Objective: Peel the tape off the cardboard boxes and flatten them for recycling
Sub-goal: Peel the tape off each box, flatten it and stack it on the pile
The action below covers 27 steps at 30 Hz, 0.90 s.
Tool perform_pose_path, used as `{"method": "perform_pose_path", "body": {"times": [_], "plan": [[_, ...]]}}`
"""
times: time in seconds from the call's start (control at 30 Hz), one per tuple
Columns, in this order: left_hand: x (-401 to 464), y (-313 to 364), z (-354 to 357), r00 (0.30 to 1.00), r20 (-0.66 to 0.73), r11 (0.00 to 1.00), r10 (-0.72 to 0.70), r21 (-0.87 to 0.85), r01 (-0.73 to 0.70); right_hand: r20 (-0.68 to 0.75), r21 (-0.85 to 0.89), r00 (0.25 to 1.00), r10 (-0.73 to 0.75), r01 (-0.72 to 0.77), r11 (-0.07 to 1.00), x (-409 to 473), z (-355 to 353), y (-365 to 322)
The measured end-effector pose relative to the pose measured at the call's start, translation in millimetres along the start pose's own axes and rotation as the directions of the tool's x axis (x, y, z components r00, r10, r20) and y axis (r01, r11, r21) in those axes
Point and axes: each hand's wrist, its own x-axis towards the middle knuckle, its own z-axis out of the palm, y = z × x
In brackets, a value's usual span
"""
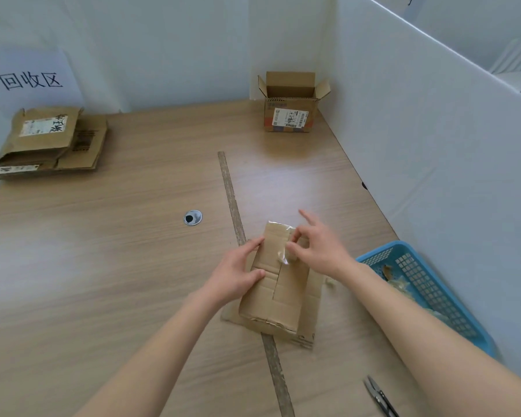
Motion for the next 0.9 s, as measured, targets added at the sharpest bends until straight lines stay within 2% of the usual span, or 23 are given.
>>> {"method": "perform_pose_path", "body": {"times": [0.07,0.13,0.2,0.27,0.33,0.47,0.53,0.57,0.63,0.7,0.9], "plan": [[-8.8,11.6,15.3,0.998,-0.001,0.982,-0.061,0.18,0.06,0.044,-0.057,0.999,-0.026,0.029,0.998,-4.9,7.7,-1.4],[-21.7,20.7,39.0,0.985,0.009,0.913,-0.172,0.376,0.156,-0.039,-0.124,0.999,-0.032,0.027,0.992,-14.6,16.9,0.2],[-29.5,21.7,57.5,0.983,-0.013,0.876,-0.18,0.452,0.167,-0.098,-0.097,0.995,-0.027,0.017,0.995,-23.5,18.3,5.1],[-27.8,12.9,55.1,0.994,-0.008,0.872,-0.113,0.479,0.104,-0.144,0.076,0.988,0.053,-0.043,0.996,-28.4,3.4,11.4],[-20.3,1.6,33.1,0.999,0.049,0.841,-0.005,0.54,-0.022,-0.222,0.216,0.964,0.149,-0.1,0.971,-30.1,-18.3,20.5],[-2.9,-6.6,-9.4,0.978,0.182,0.78,0.098,0.596,-0.189,-0.463,0.208,0.86,0.213,-0.128,0.97,-32.5,-26.8,12.7],[1.5,-5.9,-12.7,0.971,0.21,0.784,0.112,0.582,-0.217,-0.521,0.167,0.841,0.142,-0.062,0.984,-32.8,-13.6,0.6],[1.8,-5.9,-11.8,0.97,0.217,0.796,0.11,0.565,-0.217,-0.475,0.111,0.878,0.06,-0.008,0.994,-33.5,-4.2,-4.2],[-0.2,-8.2,-7.6,0.971,0.204,0.81,0.122,0.546,-0.216,-0.234,-0.016,0.962,-0.141,0.141,0.99,-36.8,16.3,-12.4],[-3.5,-11.6,-4.2,0.972,0.185,0.813,0.142,0.538,-0.221,-0.034,-0.131,0.957,-0.288,0.281,0.951,-39.3,30.3,-13.5],[-4.0,-16.1,-2.4,0.975,0.151,0.829,0.165,0.515,-0.22,0.016,-0.067,0.943,-0.333,0.333,0.941,-37.6,28.1,-12.6]]}}
